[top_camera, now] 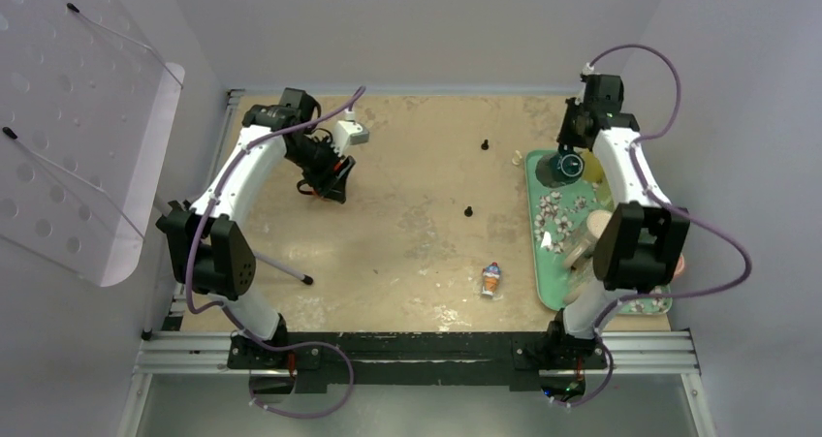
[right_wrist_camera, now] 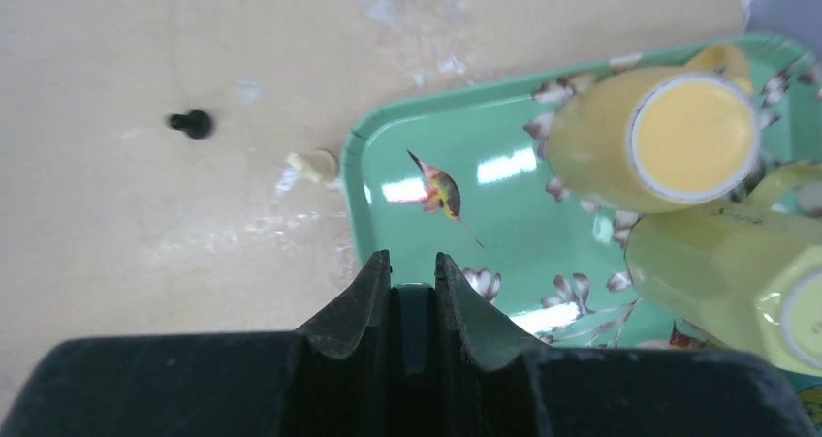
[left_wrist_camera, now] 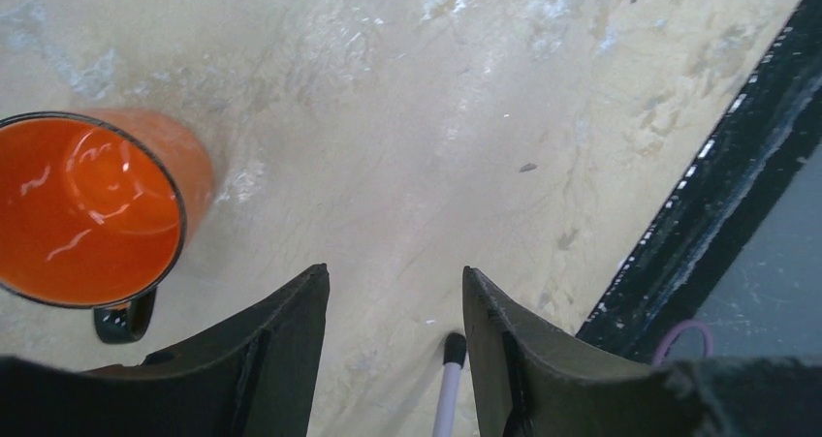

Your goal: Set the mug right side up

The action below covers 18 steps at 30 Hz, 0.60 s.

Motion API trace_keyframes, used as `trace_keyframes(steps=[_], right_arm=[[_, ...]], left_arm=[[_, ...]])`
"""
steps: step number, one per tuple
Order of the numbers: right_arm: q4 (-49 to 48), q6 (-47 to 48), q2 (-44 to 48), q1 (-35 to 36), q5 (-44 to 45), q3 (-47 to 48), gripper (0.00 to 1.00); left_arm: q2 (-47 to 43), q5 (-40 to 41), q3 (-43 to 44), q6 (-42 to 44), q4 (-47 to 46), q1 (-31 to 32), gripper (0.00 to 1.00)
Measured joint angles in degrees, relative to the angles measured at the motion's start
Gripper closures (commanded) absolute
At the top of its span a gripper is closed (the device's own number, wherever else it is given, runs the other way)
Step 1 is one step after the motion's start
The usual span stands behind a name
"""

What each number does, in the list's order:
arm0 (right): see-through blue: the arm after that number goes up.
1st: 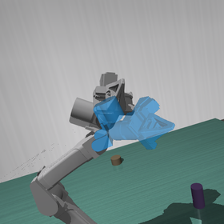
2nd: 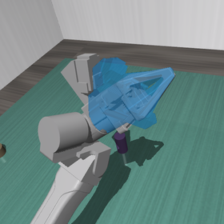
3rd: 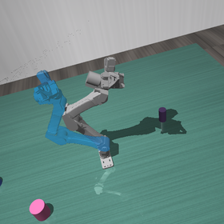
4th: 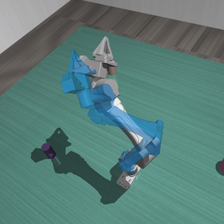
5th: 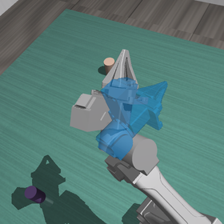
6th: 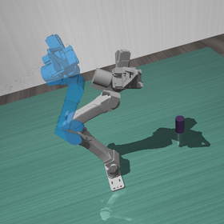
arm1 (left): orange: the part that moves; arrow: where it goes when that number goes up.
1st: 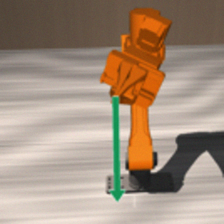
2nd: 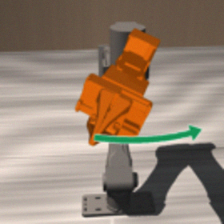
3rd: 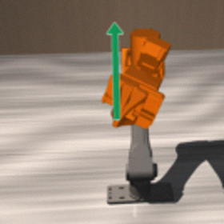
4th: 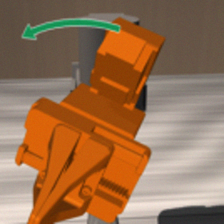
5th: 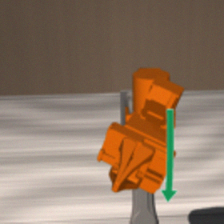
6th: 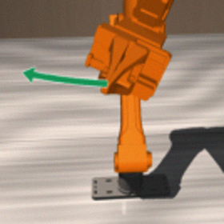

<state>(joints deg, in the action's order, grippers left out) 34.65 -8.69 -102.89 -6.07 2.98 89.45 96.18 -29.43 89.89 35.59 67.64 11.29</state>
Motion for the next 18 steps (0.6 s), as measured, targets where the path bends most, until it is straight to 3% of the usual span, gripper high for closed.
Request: trace_keyframes(steps=[5, 8, 11, 15, 18], right_arm=[[-9.03, 1.44, 13.79, 2.12, -3.04, -8.52, 1.00], [-13.86, 1.46, 19.61, 5.55, -4.42, -12.33, 1.00], [-20.00, 0.31, 24.81, 16.59, -5.81, -16.04, 1.00], [-32.50, -4.28, 30.08, 30.67, -11.61, -21.22, 1.00], [-41.42, -8.31, 31.85, 37.18, -15.32, -24.06, 1.00]], left_arm=[[0.00, -8.39, 2.43, 0.22, 4.63, 0.00, 0.37], [-0.26, -17.22, 5.51, -0.63, 7.52, 0.02, 0.13], [-2.56, -24.41, 6.10, -7.52, 5.53, 0.04, 0.03], [-8.57, -32.61, 3.58, -20.13, -3.61, 0.11, 0.00], [-14.73, -35.69, -1.51, -29.57, -13.55, 0.15, 0.00]])
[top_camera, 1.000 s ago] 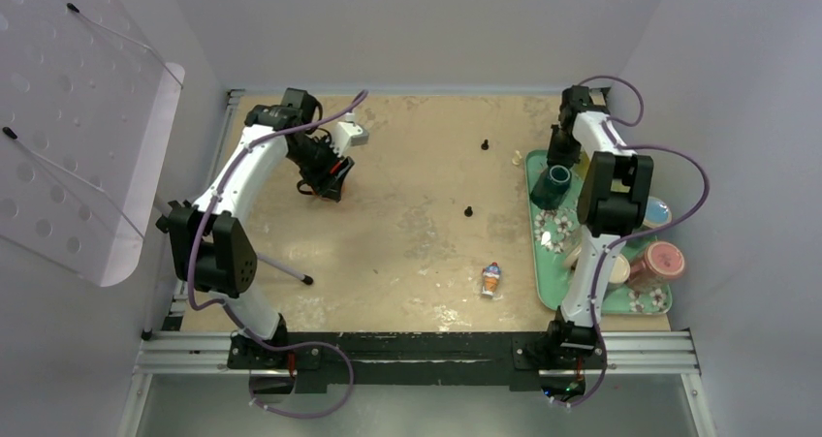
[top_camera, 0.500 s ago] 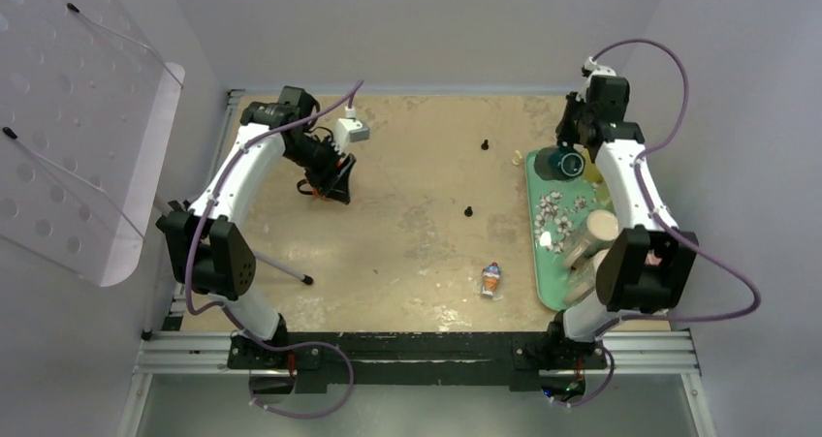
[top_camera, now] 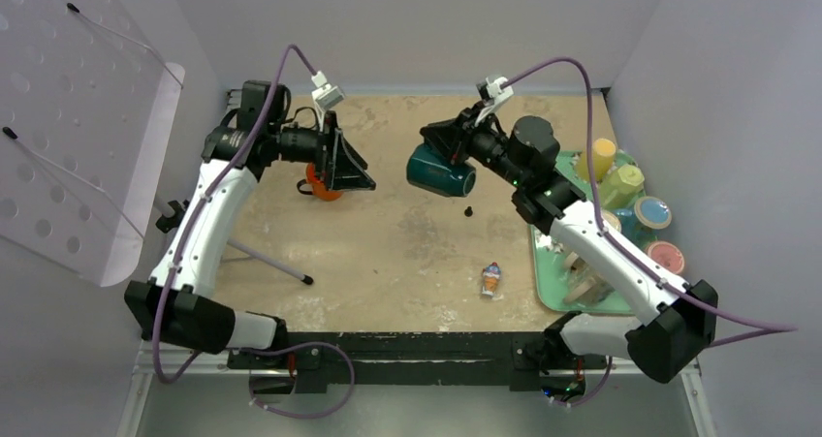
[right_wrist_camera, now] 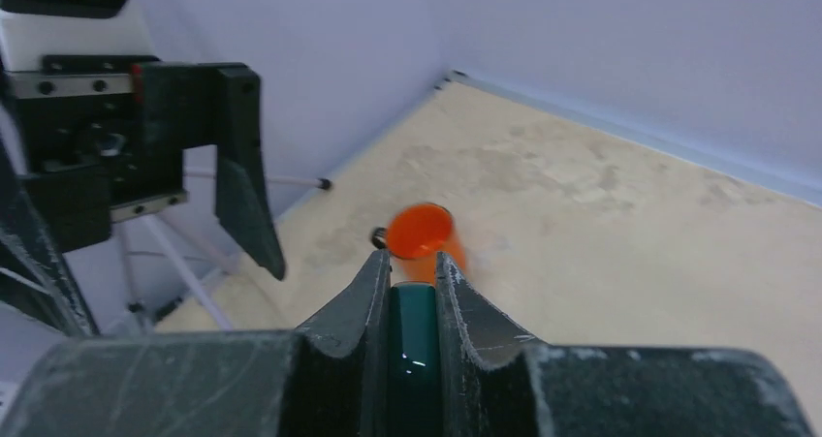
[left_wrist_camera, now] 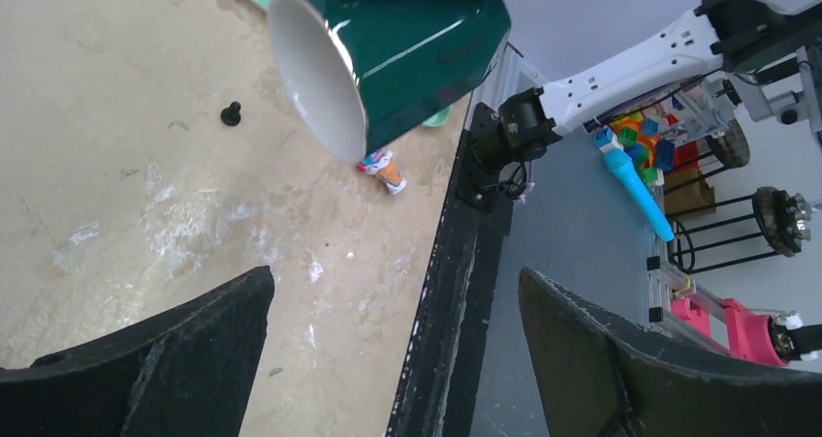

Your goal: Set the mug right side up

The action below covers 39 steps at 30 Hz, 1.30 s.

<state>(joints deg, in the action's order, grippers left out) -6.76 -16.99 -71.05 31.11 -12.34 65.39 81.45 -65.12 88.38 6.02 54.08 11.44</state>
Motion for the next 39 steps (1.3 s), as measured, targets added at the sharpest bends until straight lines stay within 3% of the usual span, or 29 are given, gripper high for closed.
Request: trace_keyframes(steps=[6, 11, 13, 16, 17, 18, 21, 25, 27, 32, 34, 39], right_arm=[[-13.14, -5.29, -2.08, 6.91, -2.29, -0.83, 1.00], [-20.13, -7.98, -5.53, 10.75, -2.69, -0.83, 1.00], [-21.90, -8.63, -6.78, 11.96, -2.67, -0.83, 1.00], [-24.26, -9.79, -8.26, 12.83, -2.84, -0.83, 1.00], [-25.49, -10.40, -8.52, 12.81, -3.39, -0.83, 1.00], [-26.49, -10.78, -8.55, 12.81, -3.72, -0.83, 1.00], [-28.89, -9.84, -8.41, 12.50, -6.82, -0.81, 0.99], [-27.78, -9.31, -8.13, 12.50, -7.45, -0.81, 0.33], [-23.71, -8.81, -7.28, 12.50, -3.26, -0.79, 0.17], [-8.33, -7.43, -2.64, 8.15, 11.10, -0.68, 0.12], [-1.70, -7.50, -0.35, 2.84, 17.66, -0.76, 0.09], [8.11, -7.56, 3.17, -8.63, 28.83, -3.32, 0.09]], left_arm=[[-7.80, -2.99, -6.34, -12.48, -16.39, 0.26, 0.02], [-8.09, -4.66, -9.60, -19.63, -24.39, 0.96, 0.18], [-7.45, -5.03, -10.27, -21.57, -25.44, 1.44, 0.32], [-6.75, -5.20, -10.64, -23.98, -26.32, 1.92, 0.72], [-6.71, -4.66, -10.88, -24.59, -26.56, 1.73, 0.91], [-6.49, -5.42, -11.02, -25.79, -26.80, 1.49, 1.00], [-5.92, -8.31, -10.62, -29.03, -26.05, 0.63, 1.00], [-5.38, -7.56, -8.61, -24.33, -20.20, 0.63, 1.00], [-4.79, -0.31, -7.15, -17.18, -15.52, 1.84, 1.00], [-0.02, 22.47, -5.55, -0.44, -6.78, 7.34, 1.00], [3.67, 32.33, -5.03, 5.51, -4.07, 10.91, 1.00], [15.93, 47.78, 0.13, 13.20, 1.90, 17.03, 1.00]])
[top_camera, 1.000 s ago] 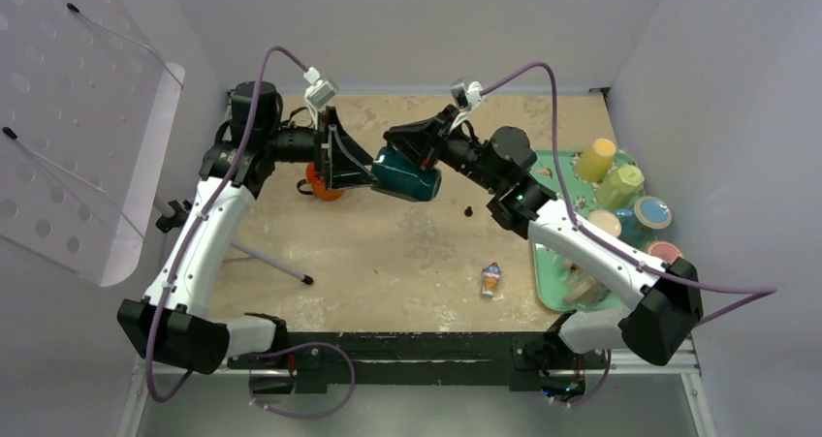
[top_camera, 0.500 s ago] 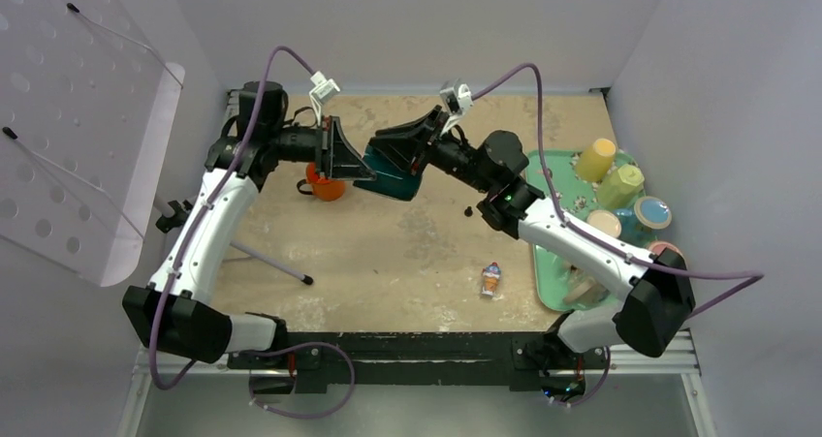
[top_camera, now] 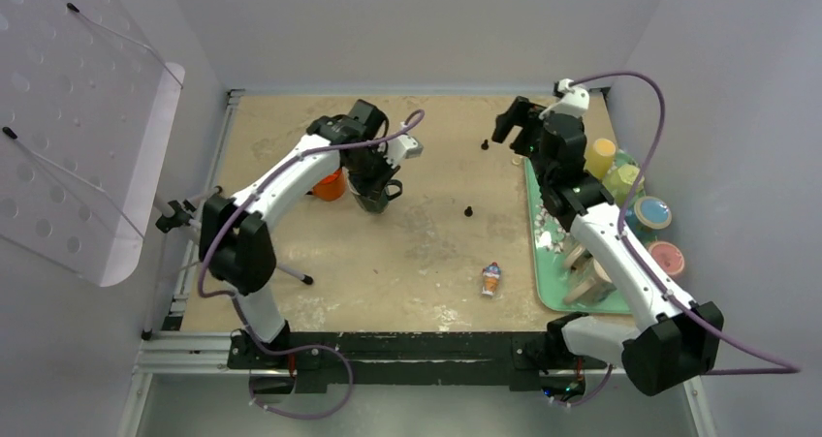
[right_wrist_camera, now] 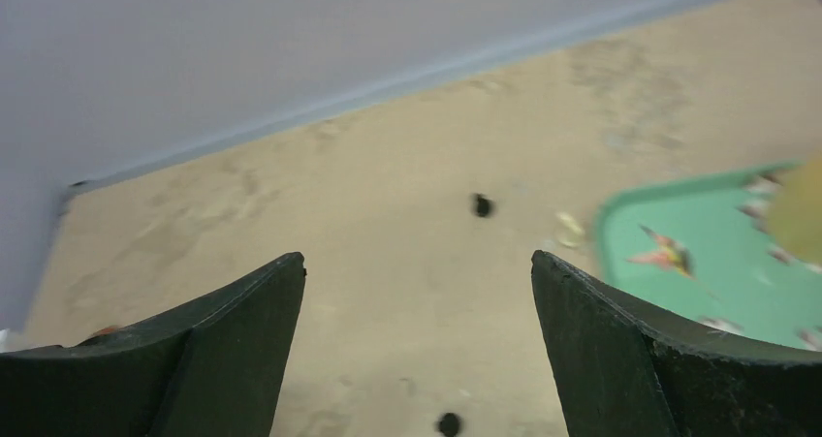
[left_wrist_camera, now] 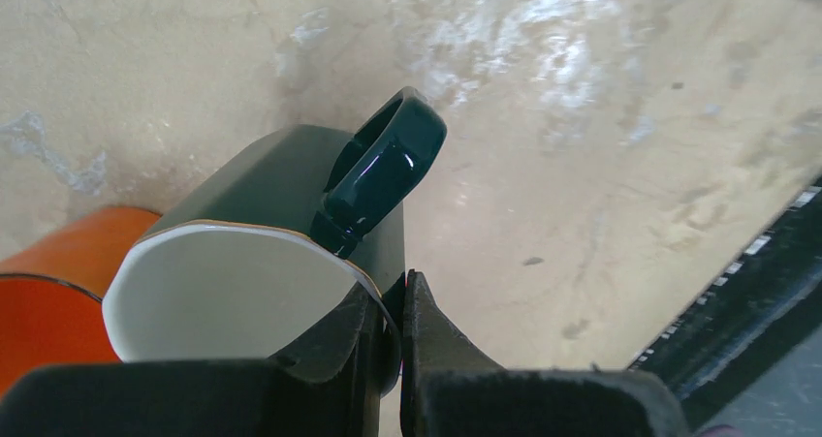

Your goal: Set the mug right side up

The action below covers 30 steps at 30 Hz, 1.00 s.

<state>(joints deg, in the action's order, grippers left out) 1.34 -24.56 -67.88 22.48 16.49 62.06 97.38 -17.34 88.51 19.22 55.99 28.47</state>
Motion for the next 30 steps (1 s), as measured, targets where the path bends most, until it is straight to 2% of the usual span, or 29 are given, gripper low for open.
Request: trace_keyframes(steps=[5, 8, 10, 13, 17, 24, 30], right_arm=[[8.33, 0.31, -0.35, -8.74, 6.19, -2.58, 0.09], [12.11, 0.74, -1.70, -12.20, 8.81, -2.64, 0.07], [13.81, 0.90, -2.16, -13.79, 10.08, -2.64, 0.02], [15.02, 0.96, -2.01, -15.19, 11.52, -3.34, 0.01], [17.44, -1.03, -1.46, -16.15, 14.73, -4.39, 0.01], [22.16, -7.52, 1.38, -19.37, 19.43, -8.33, 0.02], [24.85, -10.43, 7.30, -21.86, 20.37, -12.13, 0.01]], left_arm=[[11.30, 8.81, 6.67, 3.54, 2.36, 0.96, 1.00], [13.60, 12.15, 7.26, 4.63, 2.51, 0.79, 1.00], [14.56, 13.86, 7.52, 5.44, 2.80, 0.74, 1.00], [15.28, 15.37, 8.04, 6.08, 2.75, 0.85, 1.00], [15.69, 15.72, 8.44, 6.88, 2.86, 0.92, 0.80], [16.06, 15.39, 8.50, 7.41, 2.99, 0.76, 0.63], [14.01, 13.68, 8.35, 7.41, 2.99, 0.66, 0.48]])
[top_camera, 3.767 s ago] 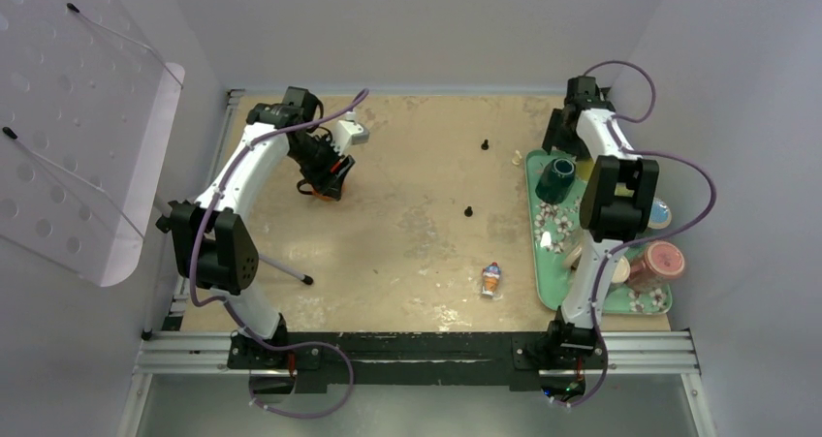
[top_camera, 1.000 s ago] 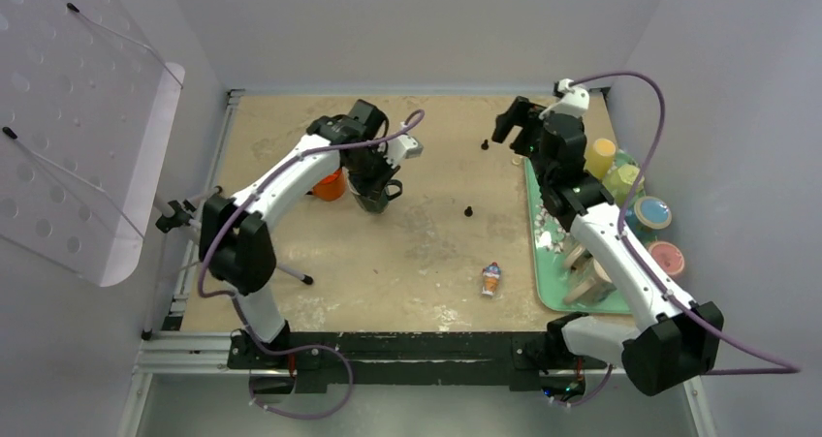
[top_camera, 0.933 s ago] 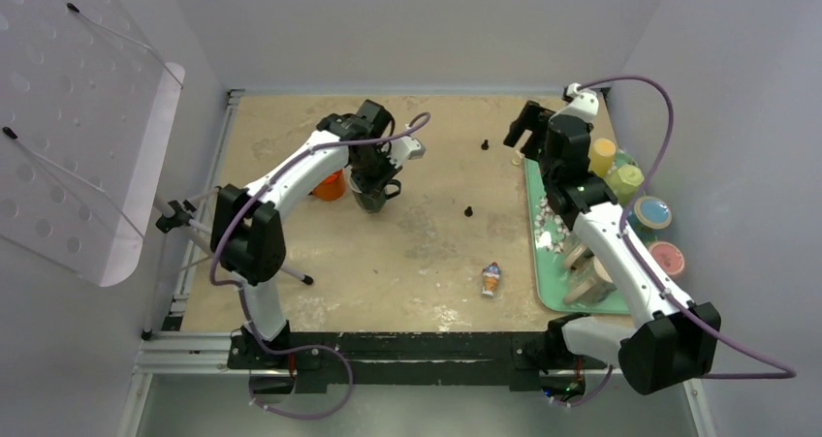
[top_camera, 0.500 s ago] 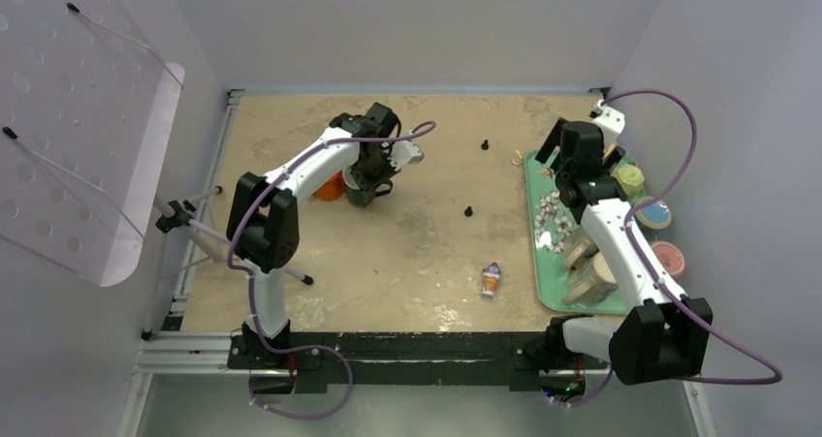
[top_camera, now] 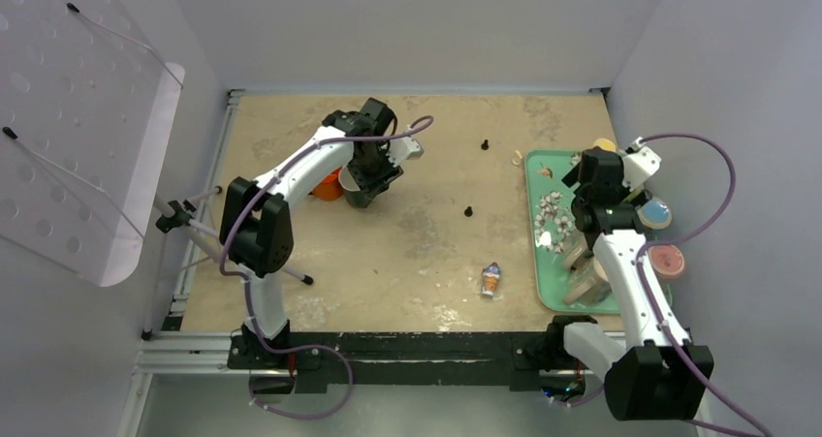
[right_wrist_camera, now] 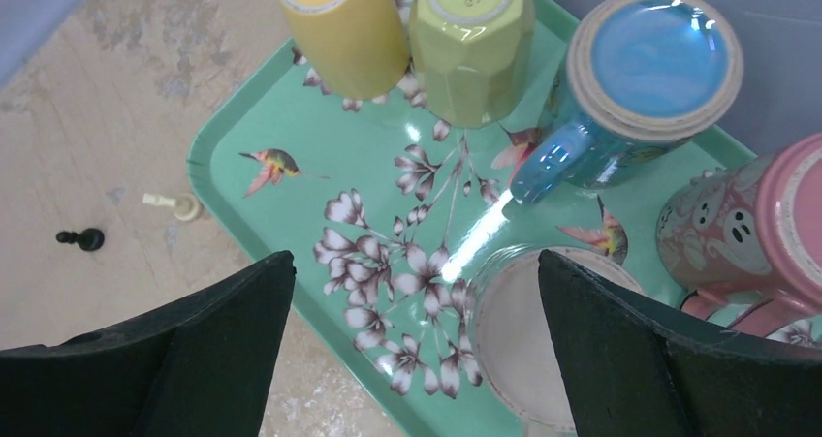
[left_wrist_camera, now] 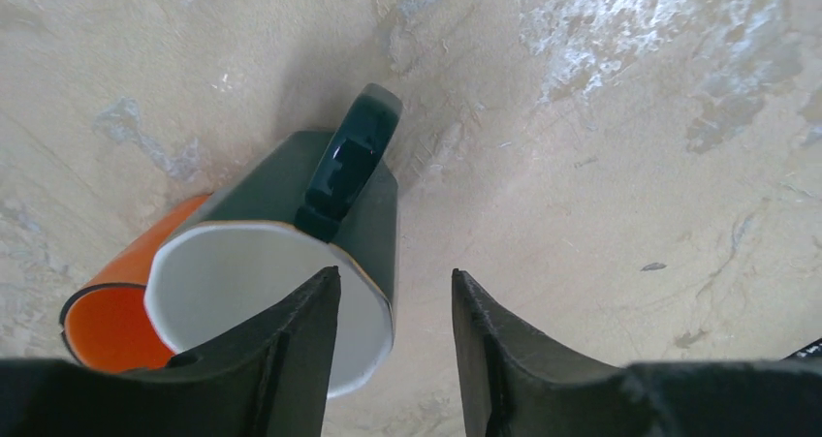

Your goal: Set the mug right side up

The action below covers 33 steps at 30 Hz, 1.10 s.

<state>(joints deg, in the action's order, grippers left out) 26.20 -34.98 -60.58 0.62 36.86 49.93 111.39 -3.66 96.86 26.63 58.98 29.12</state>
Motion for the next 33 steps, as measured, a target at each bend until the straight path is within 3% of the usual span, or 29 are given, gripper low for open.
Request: trace_keyframes(steps=[7, 15, 19, 27, 33], right_arm=[[0.17, -2.58, 5.73, -6.47, 0.39, -2.34, 0.01], [-1.53, -2.56, 2.05, -11.63, -4.00, -5.44, 0.06], [-3.85, -0.52, 0.17, -11.91, -7.58, -5.44, 0.12], [-11.82, 3.61, -1.25, -10.23, -21.66, -5.51, 0.07], [-5.79, 7.69, -7.69, -3.10, -16.46, 2.91, 0.05]], left_arm=[[-5.49, -2.93, 0.07, -0.07, 0.33, 0.00, 0.43], [-11.89, -7.61, 0.00, -0.04, 2.58, 0.00, 0.42], [-16.52, -9.20, 0.00, -0.02, 3.21, 0.00, 0.41], [-18.71, -12.02, 0.00, -0.04, 3.87, 0.00, 0.41], [-18.73, -12.90, -0.11, -0.02, 5.07, 0.00, 0.41]])
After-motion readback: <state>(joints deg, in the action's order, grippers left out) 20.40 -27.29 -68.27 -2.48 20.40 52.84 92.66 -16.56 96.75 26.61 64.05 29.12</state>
